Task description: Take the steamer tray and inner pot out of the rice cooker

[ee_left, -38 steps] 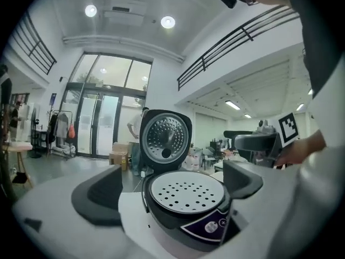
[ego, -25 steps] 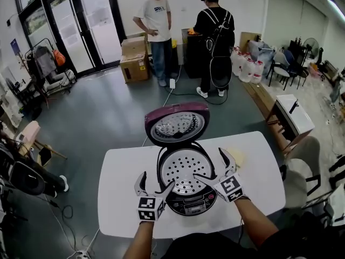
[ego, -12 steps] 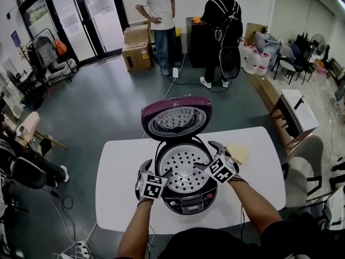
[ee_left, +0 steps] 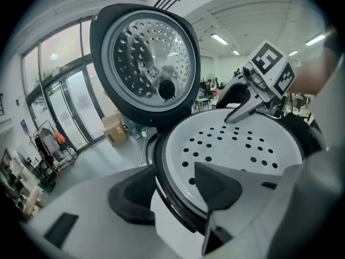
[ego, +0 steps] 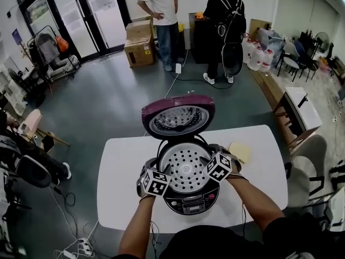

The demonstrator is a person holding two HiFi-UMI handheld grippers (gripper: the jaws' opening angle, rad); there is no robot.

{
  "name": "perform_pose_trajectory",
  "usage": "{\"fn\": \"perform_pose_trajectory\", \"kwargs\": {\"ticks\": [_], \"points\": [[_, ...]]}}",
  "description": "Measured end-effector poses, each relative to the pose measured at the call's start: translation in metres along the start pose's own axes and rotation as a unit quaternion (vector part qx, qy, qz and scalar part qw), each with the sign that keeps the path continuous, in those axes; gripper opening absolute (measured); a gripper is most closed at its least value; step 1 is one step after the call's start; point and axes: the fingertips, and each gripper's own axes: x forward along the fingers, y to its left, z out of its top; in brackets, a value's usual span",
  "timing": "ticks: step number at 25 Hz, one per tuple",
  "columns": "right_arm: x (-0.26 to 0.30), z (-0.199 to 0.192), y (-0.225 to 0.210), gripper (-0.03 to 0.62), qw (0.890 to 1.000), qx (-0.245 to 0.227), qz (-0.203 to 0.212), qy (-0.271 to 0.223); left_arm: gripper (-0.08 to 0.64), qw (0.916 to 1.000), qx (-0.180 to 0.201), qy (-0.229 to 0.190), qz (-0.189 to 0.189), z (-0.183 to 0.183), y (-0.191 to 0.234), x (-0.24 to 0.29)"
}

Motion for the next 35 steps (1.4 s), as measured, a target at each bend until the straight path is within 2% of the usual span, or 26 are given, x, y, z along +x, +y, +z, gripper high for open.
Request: {"fn": "perform_pose_trajectory", "kwargs": {"ticks": [2, 7, 8, 9, 10, 17, 25, 35], "points": [[0.0, 0.001, -0.001, 0.167, 1.0, 0.0, -0.005, -0.005, 0.218, 1.0, 0.006, -0.002, 0.007, 0.001, 0.001, 0.0], [-0.002, 0.006, -0.003, 0.136, 1.0, 0.008, -0.02, -0.015, 0.189, 0.9995, 0.02, -0.002, 0.026, 0.002, 0.003, -0.003], [-0.002, 0.006, -0.003, 0.129, 1.0, 0.009, -0.024, -0.017, 0.17, 0.9992, 0.024, -0.003, 0.03, 0.003, 0.003, -0.003], [-0.003, 0.007, -0.004, 0.126, 0.999, 0.009, -0.028, -0.02, 0.122, 0.9991, 0.028, -0.005, 0.033, 0.004, 0.003, -0.004], [-0.004, 0.008, -0.006, 0.117, 0.999, 0.008, -0.033, -0.023, 0.114, 0.9989, 0.03, -0.006, 0.035, 0.006, 0.003, -0.004], [-0.014, 0.018, -0.013, 0.097, 0.997, 0.003, -0.062, -0.043, 0.087, 0.999, 0.02, -0.01, 0.039, 0.011, 0.006, -0.009], [-0.033, 0.039, -0.024, 0.087, 0.994, -0.008, -0.091, -0.068, 0.087, 0.9974, 0.019, -0.037, 0.058, 0.027, 0.015, -0.026], [-0.082, 0.087, -0.025, 0.081, 0.985, -0.028, -0.122, -0.122, 0.083, 0.9915, 0.015, -0.084, 0.099, 0.049, 0.031, -0.084]]}}
